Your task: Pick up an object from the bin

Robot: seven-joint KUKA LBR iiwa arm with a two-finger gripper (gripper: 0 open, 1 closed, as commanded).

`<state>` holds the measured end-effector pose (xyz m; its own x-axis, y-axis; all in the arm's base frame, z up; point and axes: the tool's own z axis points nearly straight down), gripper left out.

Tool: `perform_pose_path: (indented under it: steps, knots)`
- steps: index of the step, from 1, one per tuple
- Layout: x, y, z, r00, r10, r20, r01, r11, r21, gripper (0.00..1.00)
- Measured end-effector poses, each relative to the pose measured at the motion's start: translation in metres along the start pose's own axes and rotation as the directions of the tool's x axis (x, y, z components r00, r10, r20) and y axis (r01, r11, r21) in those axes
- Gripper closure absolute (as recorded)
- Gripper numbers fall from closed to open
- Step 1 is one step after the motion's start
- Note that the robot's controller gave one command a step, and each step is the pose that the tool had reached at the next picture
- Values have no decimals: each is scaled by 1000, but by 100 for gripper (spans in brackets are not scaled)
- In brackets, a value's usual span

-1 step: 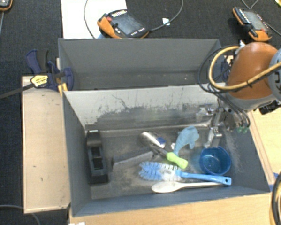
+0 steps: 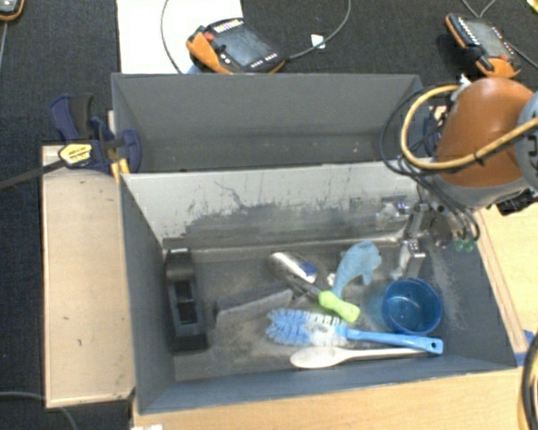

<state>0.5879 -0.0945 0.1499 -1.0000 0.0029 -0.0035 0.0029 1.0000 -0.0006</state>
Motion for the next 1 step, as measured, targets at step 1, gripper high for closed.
perform_pose_path:
  steps: [1]
  knots:
    - [16, 8, 40, 998, -66, -3, 66, 998, -1, 0]
